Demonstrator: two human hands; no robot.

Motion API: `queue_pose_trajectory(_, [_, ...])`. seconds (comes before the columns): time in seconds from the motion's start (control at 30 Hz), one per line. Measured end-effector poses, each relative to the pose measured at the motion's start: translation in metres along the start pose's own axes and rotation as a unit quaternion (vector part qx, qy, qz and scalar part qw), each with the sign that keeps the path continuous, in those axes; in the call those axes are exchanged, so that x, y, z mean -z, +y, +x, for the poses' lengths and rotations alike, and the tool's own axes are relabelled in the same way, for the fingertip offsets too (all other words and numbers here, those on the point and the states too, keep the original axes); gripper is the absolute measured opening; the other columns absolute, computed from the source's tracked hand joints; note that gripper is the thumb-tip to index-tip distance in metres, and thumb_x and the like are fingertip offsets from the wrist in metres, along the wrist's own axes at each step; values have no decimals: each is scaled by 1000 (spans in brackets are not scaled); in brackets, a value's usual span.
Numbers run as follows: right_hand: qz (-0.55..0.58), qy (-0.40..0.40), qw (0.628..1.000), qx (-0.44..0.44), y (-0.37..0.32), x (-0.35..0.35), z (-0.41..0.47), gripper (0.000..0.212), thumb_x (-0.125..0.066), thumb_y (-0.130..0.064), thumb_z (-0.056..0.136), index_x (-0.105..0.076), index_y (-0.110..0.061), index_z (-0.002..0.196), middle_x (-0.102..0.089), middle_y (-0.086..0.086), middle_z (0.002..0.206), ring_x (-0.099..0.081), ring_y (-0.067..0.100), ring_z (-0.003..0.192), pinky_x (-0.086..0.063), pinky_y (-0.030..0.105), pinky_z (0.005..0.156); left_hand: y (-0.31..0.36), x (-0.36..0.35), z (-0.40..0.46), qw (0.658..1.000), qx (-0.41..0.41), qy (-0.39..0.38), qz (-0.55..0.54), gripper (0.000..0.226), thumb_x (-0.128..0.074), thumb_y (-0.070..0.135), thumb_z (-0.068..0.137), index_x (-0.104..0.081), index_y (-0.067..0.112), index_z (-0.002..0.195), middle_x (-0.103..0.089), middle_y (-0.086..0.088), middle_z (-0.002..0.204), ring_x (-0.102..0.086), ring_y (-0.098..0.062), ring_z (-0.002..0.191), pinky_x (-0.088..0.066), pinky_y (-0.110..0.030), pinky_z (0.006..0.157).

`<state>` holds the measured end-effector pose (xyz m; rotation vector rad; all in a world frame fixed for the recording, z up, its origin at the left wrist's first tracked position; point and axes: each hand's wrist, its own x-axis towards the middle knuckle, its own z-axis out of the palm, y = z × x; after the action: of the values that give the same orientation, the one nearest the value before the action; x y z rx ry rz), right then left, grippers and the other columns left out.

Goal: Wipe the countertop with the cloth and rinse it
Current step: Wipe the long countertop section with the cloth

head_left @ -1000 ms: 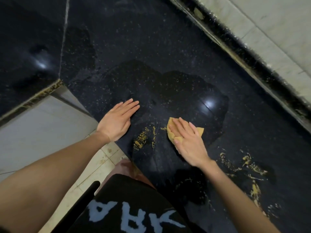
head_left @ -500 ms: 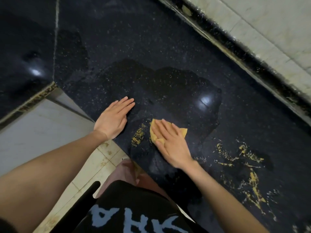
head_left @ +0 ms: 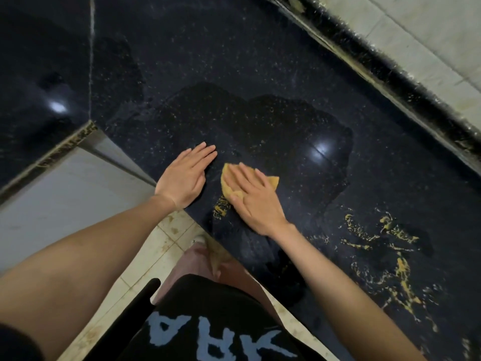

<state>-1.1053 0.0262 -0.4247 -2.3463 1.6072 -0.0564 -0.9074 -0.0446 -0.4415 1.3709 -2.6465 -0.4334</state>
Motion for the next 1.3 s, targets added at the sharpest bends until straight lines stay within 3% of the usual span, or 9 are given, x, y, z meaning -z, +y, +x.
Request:
queue_pose_trajectory(0.1, [51, -1, 998, -36, 26, 3, -24, 57, -9, -43, 95, -24, -21, 146, -23, -4, 153, -11, 9, 141, 4, 24, 112, 1, 1, 0, 1000, -4, 4, -12, 53, -23, 21, 90, -44, 5, 136, -42, -8, 143, -32, -23, 135, -5, -23, 113])
queue_pose_trajectory(0.3, [113, 108, 932, -326, 27, 0, -9, 71, -1, -47, 88, -21, -15, 148, -24, -1, 154, -13, 11, 143, 0, 26, 114, 0, 3, 0, 1000, -13, 3, -17, 55, -22, 24, 90, -44, 4, 136, -41, -9, 144, -32, -23, 136, -14, -32, 113])
queue_pose_trajectory(0.57, [44, 39, 988, -145, -64, -22, -14, 52, -18, -39, 97, -25, -21, 146, -24, -6, 152, -15, 12, 142, -1, 27, 115, -3, 8, -4, 993, -29, 5, -117, 57, -19, 25, 90, -45, 2, 135, -41, -9, 144, -28, -21, 138, -12, -30, 114])
queue_pose_trajectory(0.67, [69, 82, 963, -249, -49, -25, -40, 56, -12, -43, 95, -19, -21, 146, -20, -7, 152, -15, 12, 143, 1, 25, 115, -17, 17, -11, 985, -83, 10, -150, 51, -24, 21, 92, -46, 0, 133, -44, -11, 141, -29, -21, 137, -10, -28, 114])
queue_pose_trajectory(0.8, [73, 170, 878, -441, -77, -30, -21, 63, -10, -43, 93, -24, -12, 146, -26, 1, 153, -19, 19, 142, -5, 33, 115, -47, 21, -15, 986, -150, 5, -68, 50, -26, 20, 93, -45, 1, 135, -42, -12, 142, -28, -25, 137, -12, -35, 114])
queue_pose_trajectory(0.87, [64, 175, 878, -442, -108, -34, 5, 61, -14, -41, 94, -28, -10, 145, -31, 8, 150, -23, 24, 141, -6, 36, 113, -54, 20, -13, 986, -162, -9, -38, 52, -25, 22, 93, -41, 0, 137, -39, -13, 145, -26, -26, 138, -10, -35, 114])
queue_pose_trajectory(0.97, [28, 114, 924, -363, -143, -41, 35, 55, -19, -43, 96, -32, -18, 144, -33, 6, 150, -24, 23, 141, -10, 37, 113, -51, 17, -14, 984, -170, -26, -52, 52, -24, 23, 93, -39, -1, 138, -37, -12, 146, -24, -24, 139, -11, -35, 114])
queue_pose_trajectory(1.1, [-31, 75, 955, -285, -122, -46, 12, 52, -25, -42, 96, -38, -21, 141, -40, 5, 146, -32, 22, 137, -15, 36, 112, -53, 12, -16, 980, -194, -40, -26, 53, -24, 25, 93, -42, -1, 136, -41, -12, 144, -29, -26, 137, -13, -35, 113])
queue_pose_trajectory(1.3, [-21, 141, 872, -468, -93, -45, -18, 54, -20, -42, 96, -33, -20, 144, -33, 5, 150, -26, 24, 140, -12, 37, 112, -53, 10, -18, 979, -200, -32, -20, 55, -26, 27, 90, -43, 2, 136, -39, -9, 145, -29, -22, 138, -11, -33, 114])
